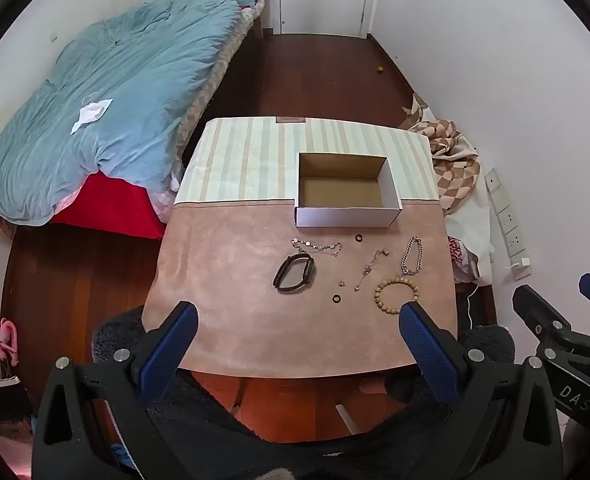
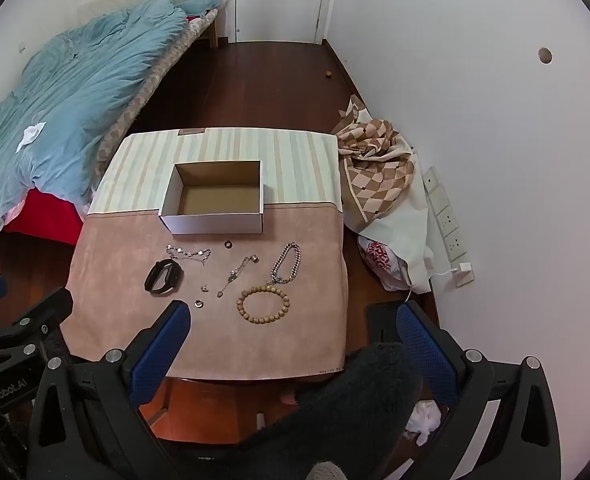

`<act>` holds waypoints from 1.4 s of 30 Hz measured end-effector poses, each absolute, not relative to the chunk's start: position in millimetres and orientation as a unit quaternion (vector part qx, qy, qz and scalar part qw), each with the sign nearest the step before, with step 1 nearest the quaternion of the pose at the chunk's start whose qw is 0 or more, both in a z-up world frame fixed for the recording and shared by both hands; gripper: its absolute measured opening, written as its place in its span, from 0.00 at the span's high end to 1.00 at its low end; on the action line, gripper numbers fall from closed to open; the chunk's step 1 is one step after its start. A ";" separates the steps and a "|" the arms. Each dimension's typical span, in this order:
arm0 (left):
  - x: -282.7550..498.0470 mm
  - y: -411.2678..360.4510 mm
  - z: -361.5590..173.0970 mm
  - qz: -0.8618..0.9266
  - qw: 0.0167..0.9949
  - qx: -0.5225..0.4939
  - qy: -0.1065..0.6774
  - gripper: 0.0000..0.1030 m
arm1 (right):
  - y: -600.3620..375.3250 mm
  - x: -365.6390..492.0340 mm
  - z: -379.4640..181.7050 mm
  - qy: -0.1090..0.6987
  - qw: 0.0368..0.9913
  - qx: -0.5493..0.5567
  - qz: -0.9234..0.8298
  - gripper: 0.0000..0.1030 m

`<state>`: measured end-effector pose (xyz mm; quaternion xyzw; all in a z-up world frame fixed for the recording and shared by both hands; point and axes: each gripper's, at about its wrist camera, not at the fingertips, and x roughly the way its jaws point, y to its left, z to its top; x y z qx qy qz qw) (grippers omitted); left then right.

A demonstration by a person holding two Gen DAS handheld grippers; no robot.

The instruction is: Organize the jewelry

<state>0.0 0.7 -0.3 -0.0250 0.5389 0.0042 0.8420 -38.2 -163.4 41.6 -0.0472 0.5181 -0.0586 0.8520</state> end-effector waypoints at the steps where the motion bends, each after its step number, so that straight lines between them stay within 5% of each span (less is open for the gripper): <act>1: -0.1 0.6 -0.1 0.006 0.843 -0.023 0.538 0.00 | -163.6 -38.4 41.9 0.517 0.852 -0.047 -0.058 0.00; 42: -6.4 4.9 -0.7 0.007 0.843 -0.027 0.537 0.00 | -166.2 -46.1 48.3 0.514 0.855 -0.046 -0.060 0.00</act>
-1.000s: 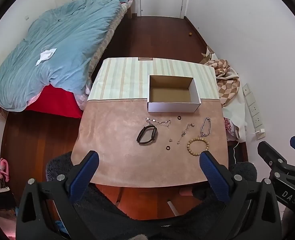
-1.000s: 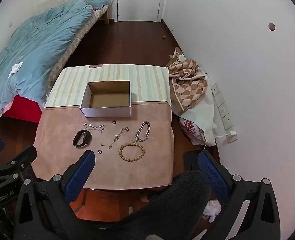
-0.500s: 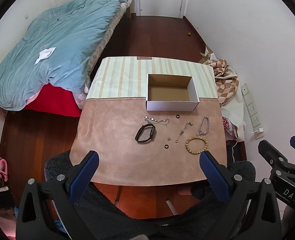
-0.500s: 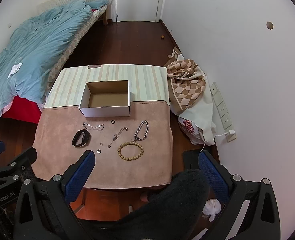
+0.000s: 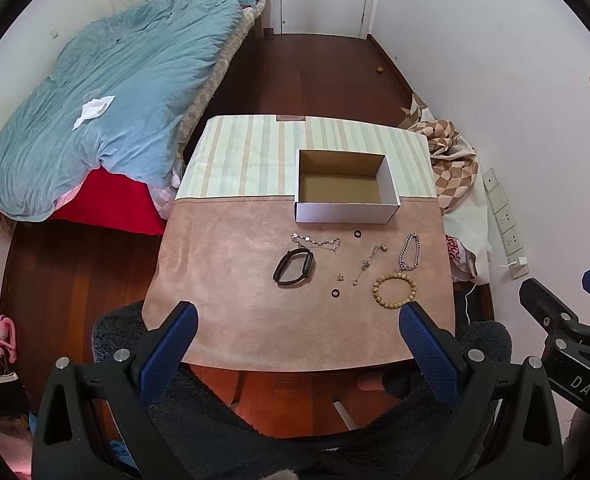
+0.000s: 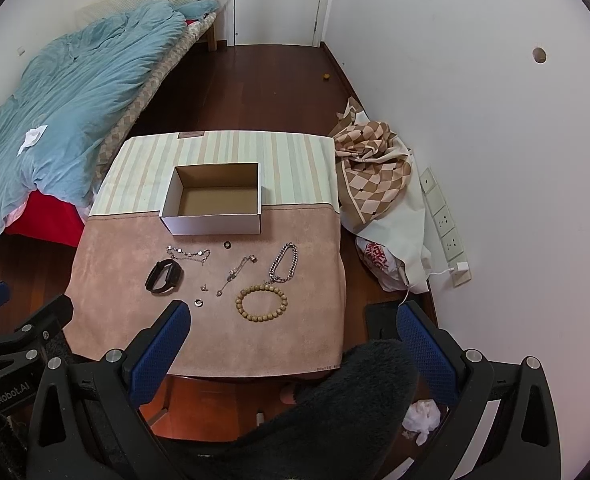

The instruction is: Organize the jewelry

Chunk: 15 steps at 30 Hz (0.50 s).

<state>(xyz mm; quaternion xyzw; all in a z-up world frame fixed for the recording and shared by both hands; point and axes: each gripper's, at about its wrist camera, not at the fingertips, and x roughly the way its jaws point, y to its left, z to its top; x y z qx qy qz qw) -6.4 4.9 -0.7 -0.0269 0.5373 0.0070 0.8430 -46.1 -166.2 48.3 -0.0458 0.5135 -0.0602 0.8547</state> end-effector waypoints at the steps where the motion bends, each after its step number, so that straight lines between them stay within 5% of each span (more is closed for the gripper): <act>1: -6.4 4.9 -0.6 0.007 0.843 -0.027 0.537 0.00 | -166.0 -46.3 48.1 0.513 0.855 -0.046 -0.060 0.00; 15: -7.5 5.0 2.2 0.008 0.844 -0.025 0.535 0.00 | -162.8 -50.5 52.8 0.510 0.857 -0.046 -0.058 0.00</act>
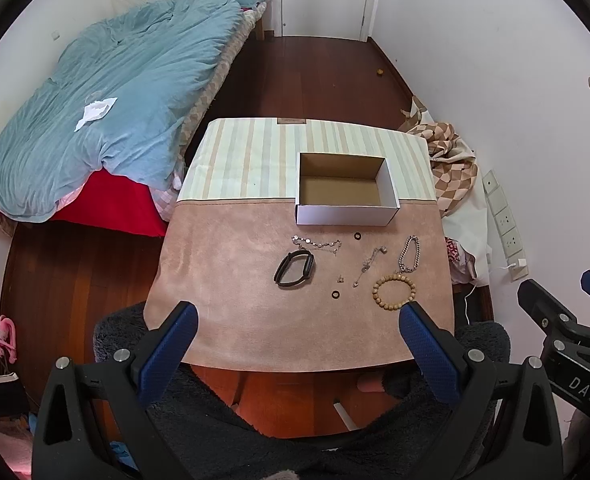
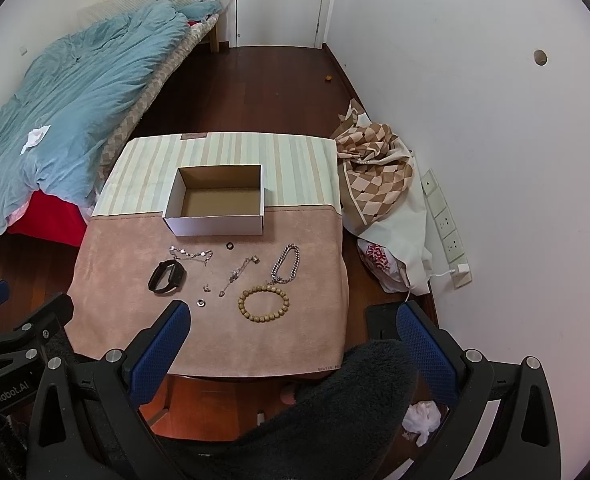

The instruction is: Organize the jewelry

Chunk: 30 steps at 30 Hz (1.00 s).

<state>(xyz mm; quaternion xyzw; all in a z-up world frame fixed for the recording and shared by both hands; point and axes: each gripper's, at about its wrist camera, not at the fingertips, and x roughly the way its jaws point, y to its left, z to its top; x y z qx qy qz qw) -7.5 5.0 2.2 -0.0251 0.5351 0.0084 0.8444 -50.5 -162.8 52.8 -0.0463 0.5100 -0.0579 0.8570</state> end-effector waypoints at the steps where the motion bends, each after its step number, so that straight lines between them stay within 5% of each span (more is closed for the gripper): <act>1: -7.5 5.3 2.4 0.008 0.844 -0.026 0.536 0.00 | -162.4 -51.2 53.8 0.509 0.857 -0.047 -0.058 0.00; 30: -11.1 2.7 16.5 0.006 0.850 -0.032 0.526 0.00 | -165.1 -48.1 63.0 0.503 0.861 -0.047 -0.053 0.00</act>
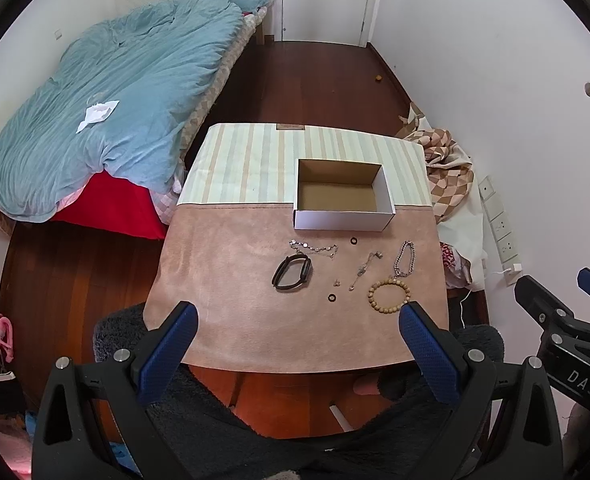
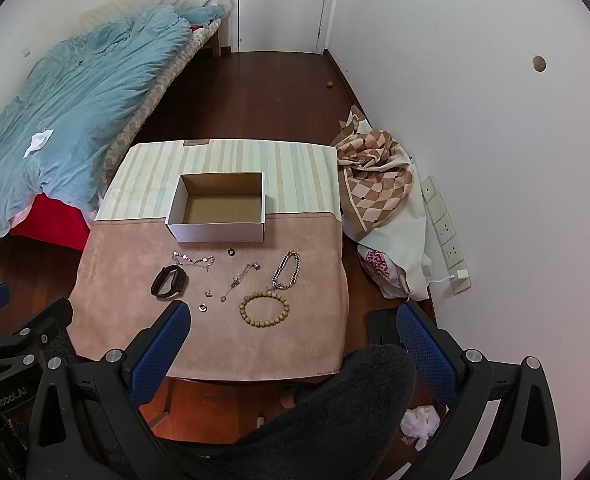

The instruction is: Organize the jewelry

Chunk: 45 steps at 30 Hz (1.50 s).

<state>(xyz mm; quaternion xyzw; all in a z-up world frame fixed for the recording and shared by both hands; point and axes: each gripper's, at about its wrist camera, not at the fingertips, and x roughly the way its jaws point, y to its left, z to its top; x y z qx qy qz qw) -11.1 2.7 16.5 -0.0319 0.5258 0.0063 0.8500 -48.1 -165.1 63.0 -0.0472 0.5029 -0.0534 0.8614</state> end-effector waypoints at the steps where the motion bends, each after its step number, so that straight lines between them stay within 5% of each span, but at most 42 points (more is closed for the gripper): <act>1: -11.4 2.7 17.2 0.006 0.850 -0.032 0.525 0.00 | -164.9 -48.1 63.5 0.502 0.862 -0.047 -0.053 0.00; 15: 1.9 12.5 2.4 0.024 0.855 -0.034 0.517 0.00 | -174.9 -35.2 49.9 0.497 0.864 -0.029 -0.074 0.00; 26: 66.6 11.9 -100.9 0.052 0.813 0.023 0.579 0.00 | -219.9 29.0 -88.2 0.590 0.795 0.013 -0.141 0.01; 41: 101.8 20.0 -188.9 0.067 0.768 0.035 0.636 0.00 | -225.6 56.5 -240.6 0.684 0.712 0.071 -0.141 0.30; 45: 105.5 24.1 -197.8 0.075 0.759 0.039 0.646 0.00 | -217.3 57.0 -249.5 0.683 0.716 0.077 -0.120 0.56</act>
